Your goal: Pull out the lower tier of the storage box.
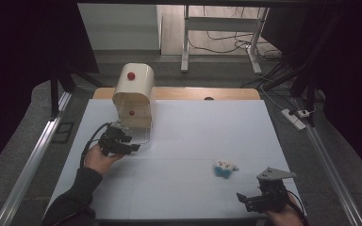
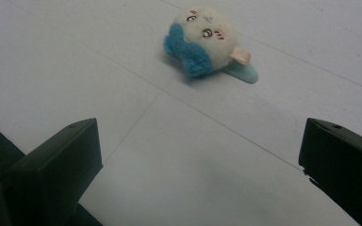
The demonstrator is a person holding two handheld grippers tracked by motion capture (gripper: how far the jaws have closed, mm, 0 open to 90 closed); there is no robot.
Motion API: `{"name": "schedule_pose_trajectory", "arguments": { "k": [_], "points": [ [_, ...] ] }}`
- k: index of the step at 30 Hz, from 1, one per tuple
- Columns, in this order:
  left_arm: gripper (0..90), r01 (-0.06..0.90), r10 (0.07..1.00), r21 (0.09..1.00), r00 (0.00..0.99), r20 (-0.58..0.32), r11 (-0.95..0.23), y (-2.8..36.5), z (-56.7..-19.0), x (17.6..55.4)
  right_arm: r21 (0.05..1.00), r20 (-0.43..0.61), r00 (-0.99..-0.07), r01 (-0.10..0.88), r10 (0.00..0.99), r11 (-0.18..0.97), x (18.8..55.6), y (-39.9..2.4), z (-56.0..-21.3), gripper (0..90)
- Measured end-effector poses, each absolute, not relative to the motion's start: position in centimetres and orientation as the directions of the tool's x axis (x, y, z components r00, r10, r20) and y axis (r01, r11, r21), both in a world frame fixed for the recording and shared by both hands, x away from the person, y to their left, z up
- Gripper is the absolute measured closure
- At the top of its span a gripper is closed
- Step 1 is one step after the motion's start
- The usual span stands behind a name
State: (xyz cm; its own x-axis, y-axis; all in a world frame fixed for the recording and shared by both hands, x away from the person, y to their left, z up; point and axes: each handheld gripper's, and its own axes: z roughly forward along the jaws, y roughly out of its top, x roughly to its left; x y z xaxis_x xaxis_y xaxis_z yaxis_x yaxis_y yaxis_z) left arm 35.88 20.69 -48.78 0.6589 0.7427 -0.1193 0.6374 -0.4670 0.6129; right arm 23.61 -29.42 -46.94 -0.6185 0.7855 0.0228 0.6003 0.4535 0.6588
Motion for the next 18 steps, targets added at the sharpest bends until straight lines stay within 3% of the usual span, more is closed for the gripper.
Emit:
{"name": "schedule_pose_trajectory", "arguments": {
  "k": [18],
  "points": [
    [18.9,0.653,0.778,0.641,0.614,-0.136,-0.403,21.4,-48.5,34.3,0.657,0.017,-0.618,0.600,0.786,0.457,23.5,-29.4,-47.0,0.0]
  ]
}}
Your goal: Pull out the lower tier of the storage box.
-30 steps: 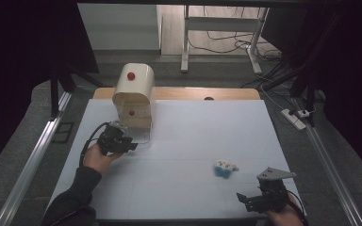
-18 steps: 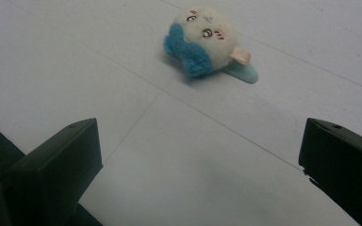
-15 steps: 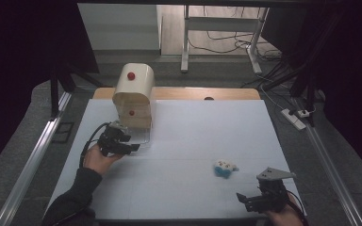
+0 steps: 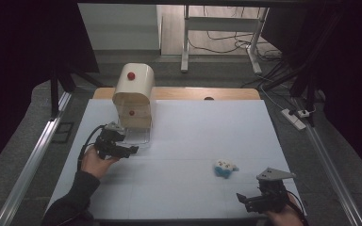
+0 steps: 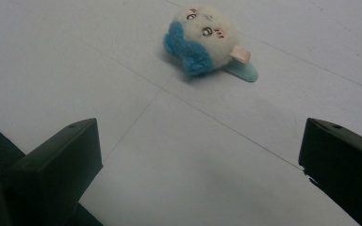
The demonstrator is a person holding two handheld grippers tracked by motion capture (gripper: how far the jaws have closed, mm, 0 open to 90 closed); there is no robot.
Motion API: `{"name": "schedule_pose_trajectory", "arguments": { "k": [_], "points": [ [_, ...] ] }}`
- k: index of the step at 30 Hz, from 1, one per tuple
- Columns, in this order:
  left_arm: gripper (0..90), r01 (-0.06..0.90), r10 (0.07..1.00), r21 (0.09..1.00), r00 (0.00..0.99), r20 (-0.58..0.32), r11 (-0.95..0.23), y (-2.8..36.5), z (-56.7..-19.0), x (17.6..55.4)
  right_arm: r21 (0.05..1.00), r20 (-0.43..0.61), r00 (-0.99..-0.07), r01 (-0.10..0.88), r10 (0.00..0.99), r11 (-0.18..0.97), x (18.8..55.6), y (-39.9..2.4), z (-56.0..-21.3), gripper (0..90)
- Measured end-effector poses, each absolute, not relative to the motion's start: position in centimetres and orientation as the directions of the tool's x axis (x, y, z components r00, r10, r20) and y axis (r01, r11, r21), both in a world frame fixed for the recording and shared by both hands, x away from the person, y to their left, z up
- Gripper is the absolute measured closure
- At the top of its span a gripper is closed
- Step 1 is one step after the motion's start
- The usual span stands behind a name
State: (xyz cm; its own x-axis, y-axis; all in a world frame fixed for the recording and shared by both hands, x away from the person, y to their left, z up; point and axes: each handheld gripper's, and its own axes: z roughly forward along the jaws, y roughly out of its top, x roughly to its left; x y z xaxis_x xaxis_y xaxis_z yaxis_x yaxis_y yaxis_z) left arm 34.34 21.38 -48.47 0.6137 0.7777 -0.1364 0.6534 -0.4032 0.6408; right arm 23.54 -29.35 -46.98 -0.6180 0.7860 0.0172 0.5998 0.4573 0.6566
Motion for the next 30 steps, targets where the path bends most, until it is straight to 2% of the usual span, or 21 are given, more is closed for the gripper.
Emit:
{"name": "schedule_pose_trajectory", "arguments": {
  "k": [23,30],
  "points": [
    [3.9,0.648,0.764,0.669,0.618,-0.183,-0.364,22.0,-48.5,32.0,0.658,0.019,-0.618,0.600,0.786,0.456,23.5,-29.4,-47.0,0.0],
    [1.8,0.647,0.761,0.672,0.621,-0.189,-0.361,22.0,-48.4,31.4,0.658,0.019,-0.618,0.600,0.786,0.456,23.5,-29.4,-47.0,0.0]
  ]
}}
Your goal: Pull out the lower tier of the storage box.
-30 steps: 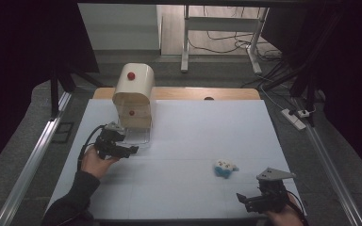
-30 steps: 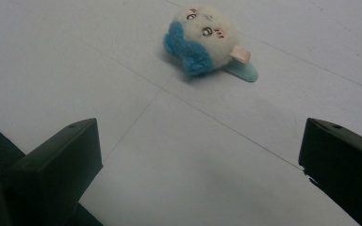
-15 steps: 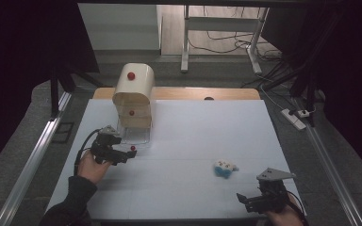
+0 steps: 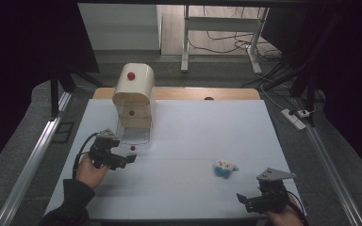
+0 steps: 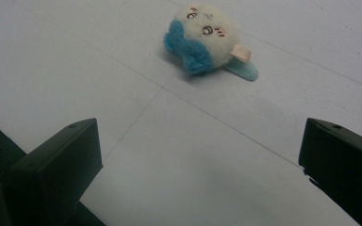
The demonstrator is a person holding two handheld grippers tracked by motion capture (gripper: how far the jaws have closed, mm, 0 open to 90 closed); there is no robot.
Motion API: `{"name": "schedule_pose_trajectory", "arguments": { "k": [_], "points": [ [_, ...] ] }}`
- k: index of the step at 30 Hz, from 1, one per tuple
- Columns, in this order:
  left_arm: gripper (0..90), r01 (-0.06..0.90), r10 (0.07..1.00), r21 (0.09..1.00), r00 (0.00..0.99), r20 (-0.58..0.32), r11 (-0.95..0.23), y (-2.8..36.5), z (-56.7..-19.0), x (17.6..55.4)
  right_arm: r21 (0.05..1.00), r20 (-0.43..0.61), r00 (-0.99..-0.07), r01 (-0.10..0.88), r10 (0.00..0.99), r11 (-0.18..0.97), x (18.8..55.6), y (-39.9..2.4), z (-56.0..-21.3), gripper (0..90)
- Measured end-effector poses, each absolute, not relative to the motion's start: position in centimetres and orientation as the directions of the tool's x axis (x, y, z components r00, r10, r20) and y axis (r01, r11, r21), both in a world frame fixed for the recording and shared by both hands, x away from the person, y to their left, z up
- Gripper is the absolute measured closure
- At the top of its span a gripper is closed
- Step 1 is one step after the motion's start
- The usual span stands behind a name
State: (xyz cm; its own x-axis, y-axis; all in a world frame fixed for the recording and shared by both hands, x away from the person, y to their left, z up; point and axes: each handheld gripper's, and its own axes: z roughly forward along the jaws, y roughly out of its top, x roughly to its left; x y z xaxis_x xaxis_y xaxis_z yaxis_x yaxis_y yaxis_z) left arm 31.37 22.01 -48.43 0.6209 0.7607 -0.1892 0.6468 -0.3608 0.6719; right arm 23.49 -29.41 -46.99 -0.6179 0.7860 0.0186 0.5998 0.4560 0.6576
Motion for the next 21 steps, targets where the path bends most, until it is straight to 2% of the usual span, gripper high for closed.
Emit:
{"name": "schedule_pose_trajectory", "arguments": {
  "k": [21],
  "points": [
    [0.0,0.660,0.737,0.681,0.623,-0.261,-0.317,22.7,-48.7,28.7,0.654,0.016,-0.619,0.600,0.785,0.460,23.5,-29.4,-47.0,0.0]
  ]
}}
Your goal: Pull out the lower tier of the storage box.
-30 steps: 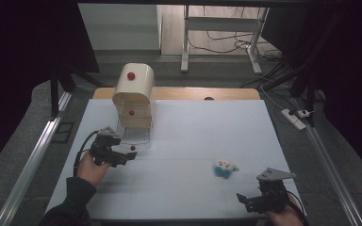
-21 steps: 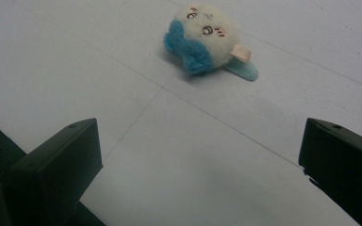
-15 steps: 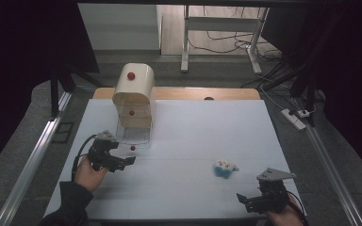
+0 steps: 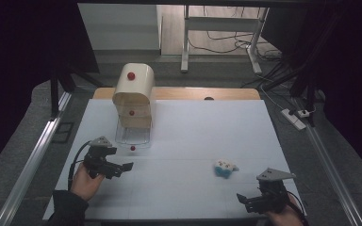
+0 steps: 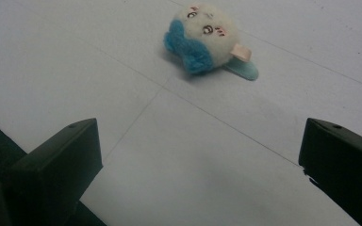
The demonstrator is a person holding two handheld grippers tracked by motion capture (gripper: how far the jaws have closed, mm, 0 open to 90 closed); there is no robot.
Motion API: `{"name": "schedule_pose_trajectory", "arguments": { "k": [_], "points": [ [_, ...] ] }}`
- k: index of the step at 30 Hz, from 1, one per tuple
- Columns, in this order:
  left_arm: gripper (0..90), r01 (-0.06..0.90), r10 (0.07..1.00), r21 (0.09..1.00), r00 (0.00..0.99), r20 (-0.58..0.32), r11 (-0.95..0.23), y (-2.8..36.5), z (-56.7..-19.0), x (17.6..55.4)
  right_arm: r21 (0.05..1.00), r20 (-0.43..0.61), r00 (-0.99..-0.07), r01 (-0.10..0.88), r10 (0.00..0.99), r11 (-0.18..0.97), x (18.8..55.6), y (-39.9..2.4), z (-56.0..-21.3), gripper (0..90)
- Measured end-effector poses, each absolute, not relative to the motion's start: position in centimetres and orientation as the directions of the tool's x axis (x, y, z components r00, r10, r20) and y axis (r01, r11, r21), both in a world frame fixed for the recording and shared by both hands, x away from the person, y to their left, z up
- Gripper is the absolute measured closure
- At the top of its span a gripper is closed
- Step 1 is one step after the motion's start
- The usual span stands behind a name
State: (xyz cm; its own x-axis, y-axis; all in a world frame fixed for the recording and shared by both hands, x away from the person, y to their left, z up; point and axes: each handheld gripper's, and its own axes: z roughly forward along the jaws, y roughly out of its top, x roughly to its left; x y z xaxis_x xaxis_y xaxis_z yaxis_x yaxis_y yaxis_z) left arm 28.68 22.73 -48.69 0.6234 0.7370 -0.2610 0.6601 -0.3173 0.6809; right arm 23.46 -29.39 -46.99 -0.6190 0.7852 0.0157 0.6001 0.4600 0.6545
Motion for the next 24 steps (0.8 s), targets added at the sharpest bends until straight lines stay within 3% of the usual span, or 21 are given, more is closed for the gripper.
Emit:
{"name": "schedule_pose_trajectory", "arguments": {
  "k": [24],
  "points": [
    [0.0,0.663,0.722,0.701,0.617,-0.313,-0.263,24.7,-48.6,25.2,0.653,0.016,-0.614,0.604,0.789,0.457,23.4,-29.4,-47.0,0.0]
  ]
}}
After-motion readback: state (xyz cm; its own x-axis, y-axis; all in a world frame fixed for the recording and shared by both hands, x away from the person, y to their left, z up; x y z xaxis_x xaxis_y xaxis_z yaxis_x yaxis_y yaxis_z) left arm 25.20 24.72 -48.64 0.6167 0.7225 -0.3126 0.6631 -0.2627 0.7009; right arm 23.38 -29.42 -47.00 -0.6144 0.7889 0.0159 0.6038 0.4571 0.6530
